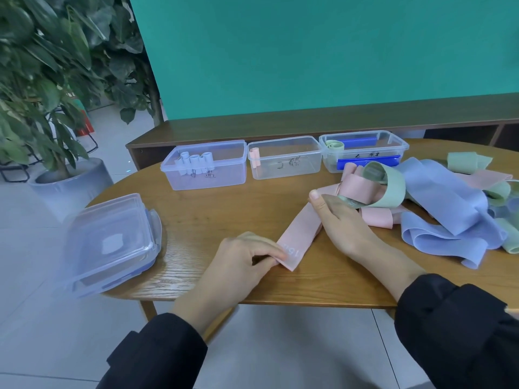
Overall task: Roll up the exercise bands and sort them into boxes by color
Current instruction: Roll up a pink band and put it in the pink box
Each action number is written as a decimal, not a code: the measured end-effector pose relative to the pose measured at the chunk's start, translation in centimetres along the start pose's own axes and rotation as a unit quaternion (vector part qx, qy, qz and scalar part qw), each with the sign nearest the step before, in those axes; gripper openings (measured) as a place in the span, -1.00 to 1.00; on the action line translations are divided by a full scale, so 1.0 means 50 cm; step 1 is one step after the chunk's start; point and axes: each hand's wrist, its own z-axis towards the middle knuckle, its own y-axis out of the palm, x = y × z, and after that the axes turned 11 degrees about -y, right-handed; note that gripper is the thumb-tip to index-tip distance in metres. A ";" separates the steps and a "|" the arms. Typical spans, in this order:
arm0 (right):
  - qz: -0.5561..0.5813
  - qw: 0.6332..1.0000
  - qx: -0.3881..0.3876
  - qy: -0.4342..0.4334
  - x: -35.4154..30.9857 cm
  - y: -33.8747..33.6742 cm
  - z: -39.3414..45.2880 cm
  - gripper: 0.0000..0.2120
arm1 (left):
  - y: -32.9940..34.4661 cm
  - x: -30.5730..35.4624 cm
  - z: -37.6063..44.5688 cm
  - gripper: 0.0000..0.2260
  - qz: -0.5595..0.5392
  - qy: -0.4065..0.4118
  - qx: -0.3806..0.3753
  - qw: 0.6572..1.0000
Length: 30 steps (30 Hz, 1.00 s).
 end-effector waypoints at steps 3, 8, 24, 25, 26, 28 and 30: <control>0.006 1.000 -0.017 0.020 -0.009 -0.003 0.013 -0.31 | -0.016 -0.005 -0.017 -0.81 0.004 -0.008 -0.005 1.000; -0.014 1.000 0.007 0.011 -0.001 -0.002 0.026 -0.35 | -0.048 -0.035 -0.022 -0.76 -0.049 -0.066 0.025 0.996; -0.081 0.993 -0.018 -0.078 0.009 0.017 0.007 -0.40 | -0.121 -0.095 0.055 -0.71 -0.096 -0.204 0.254 0.940; -0.078 0.994 -0.019 -0.077 0.010 0.018 0.007 -0.40 | -0.126 -0.095 0.060 -0.65 -0.120 -0.209 0.268 0.933; -0.078 0.994 -0.019 -0.078 0.010 0.018 0.007 -0.41 | -0.129 -0.091 0.064 -0.65 -0.138 -0.216 0.281 0.925; -0.082 0.993 -0.015 -0.081 0.012 0.017 0.005 -0.42 | -0.130 -0.087 0.073 -0.78 -0.166 -0.229 0.301 0.911; -0.085 0.992 -0.014 -0.091 0.010 0.013 0.002 -0.42 | -0.128 -0.086 0.088 -0.89 -0.192 -0.233 0.305 0.903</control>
